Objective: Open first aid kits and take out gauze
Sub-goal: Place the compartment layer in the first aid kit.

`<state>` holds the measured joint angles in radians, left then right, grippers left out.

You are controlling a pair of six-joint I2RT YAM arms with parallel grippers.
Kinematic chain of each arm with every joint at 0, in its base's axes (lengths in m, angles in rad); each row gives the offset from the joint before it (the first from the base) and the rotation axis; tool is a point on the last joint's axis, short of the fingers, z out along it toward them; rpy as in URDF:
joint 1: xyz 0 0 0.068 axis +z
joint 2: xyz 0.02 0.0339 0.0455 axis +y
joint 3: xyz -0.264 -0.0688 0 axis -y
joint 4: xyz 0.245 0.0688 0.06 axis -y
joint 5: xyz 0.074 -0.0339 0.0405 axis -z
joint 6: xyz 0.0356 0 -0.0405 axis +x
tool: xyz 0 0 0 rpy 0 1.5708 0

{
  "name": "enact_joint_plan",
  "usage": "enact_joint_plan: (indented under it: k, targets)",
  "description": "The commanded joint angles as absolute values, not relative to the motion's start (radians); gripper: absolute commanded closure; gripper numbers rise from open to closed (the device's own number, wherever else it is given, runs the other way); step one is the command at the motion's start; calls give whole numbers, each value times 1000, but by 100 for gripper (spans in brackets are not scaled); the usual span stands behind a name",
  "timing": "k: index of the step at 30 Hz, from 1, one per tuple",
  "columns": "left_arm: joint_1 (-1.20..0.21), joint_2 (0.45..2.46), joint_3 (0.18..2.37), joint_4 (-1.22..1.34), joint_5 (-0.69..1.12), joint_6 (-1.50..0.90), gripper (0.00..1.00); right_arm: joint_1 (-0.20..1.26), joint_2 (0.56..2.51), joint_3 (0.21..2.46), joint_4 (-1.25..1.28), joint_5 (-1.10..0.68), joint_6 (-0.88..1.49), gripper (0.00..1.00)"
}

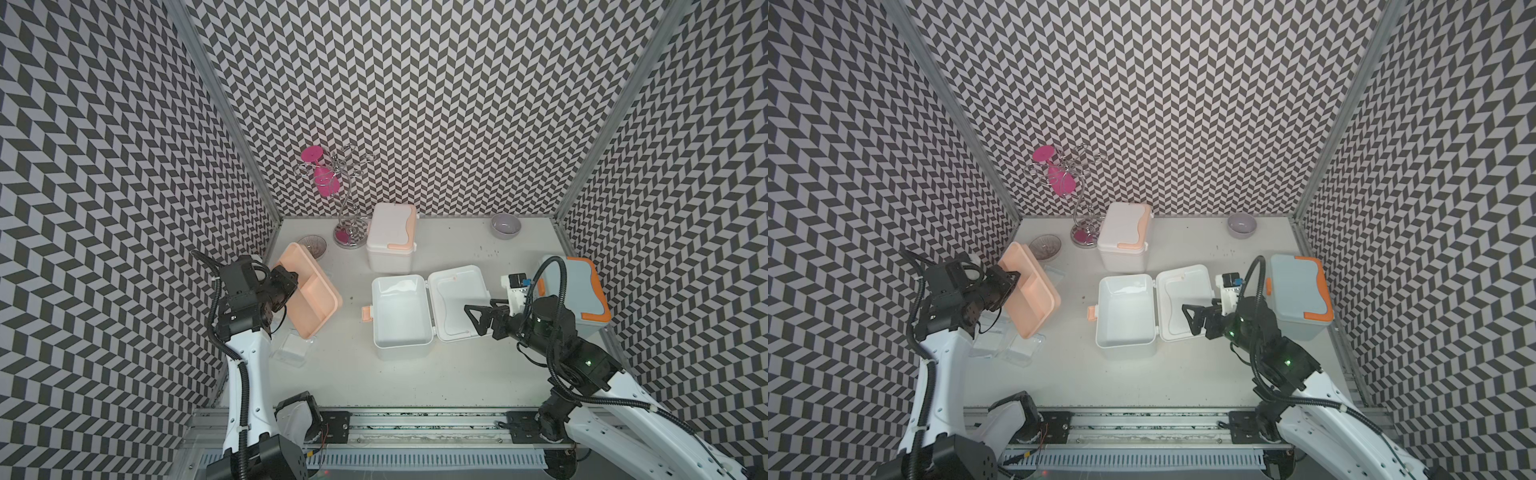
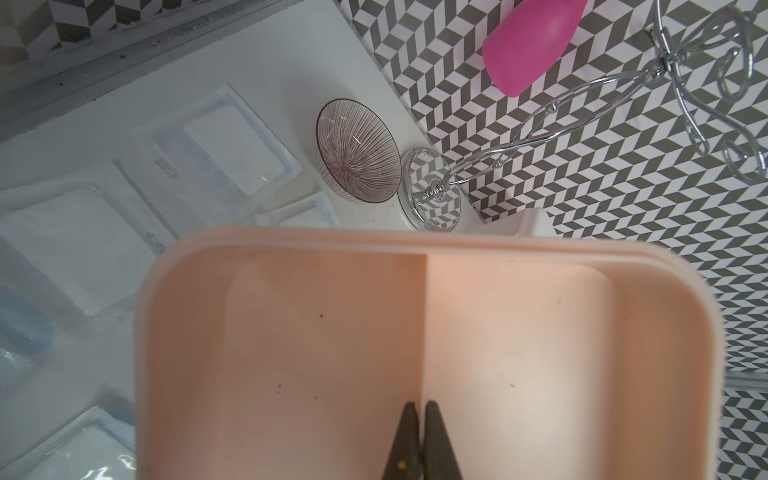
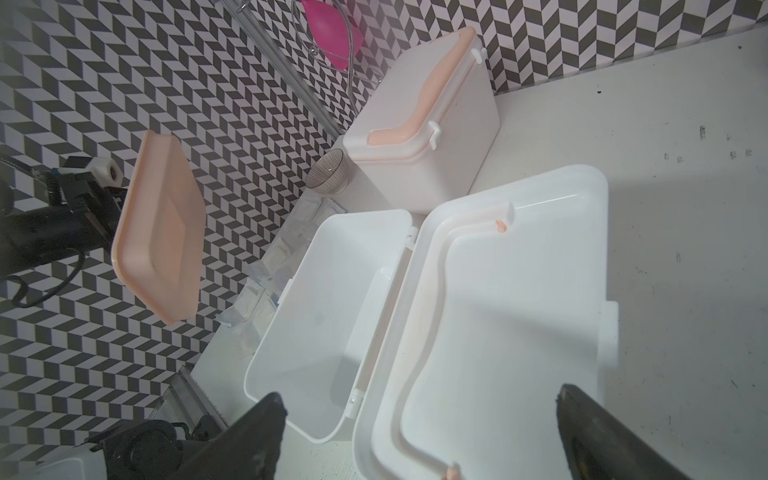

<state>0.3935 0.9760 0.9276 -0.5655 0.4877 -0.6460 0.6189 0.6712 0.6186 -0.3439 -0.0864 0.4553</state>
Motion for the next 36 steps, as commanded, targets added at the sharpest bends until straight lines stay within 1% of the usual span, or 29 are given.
enact_joint_plan:
  k: [1, 9, 22, 26, 27, 29, 33, 36]
  targets:
    - [407, 971, 936, -508, 540, -646, 100, 618, 657, 621, -311, -89, 459, 0]
    - [407, 969, 928, -495, 574, -640, 100, 619, 656, 624, -311, -89, 458, 0]
    - [403, 963, 920, -489, 572, -636, 100, 619, 654, 633, -321, -63, 455, 0]
    - [378, 963, 929, -488, 570, -636, 100, 619, 648, 634, -327, -33, 469, 0]
    - [348, 963, 934, -488, 557, -644, 100, 619, 645, 634, -329, -18, 474, 0]
    - [241, 960, 956, -489, 489, -663, 100, 619, 642, 634, -332, 2, 483, 0]
    - [-89, 970, 1019, -508, 225, -714, 100, 613, 643, 634, -328, 22, 499, 0]
    - [-307, 1016, 1045, -522, 68, -765, 100, 609, 639, 625, -323, 29, 506, 0]
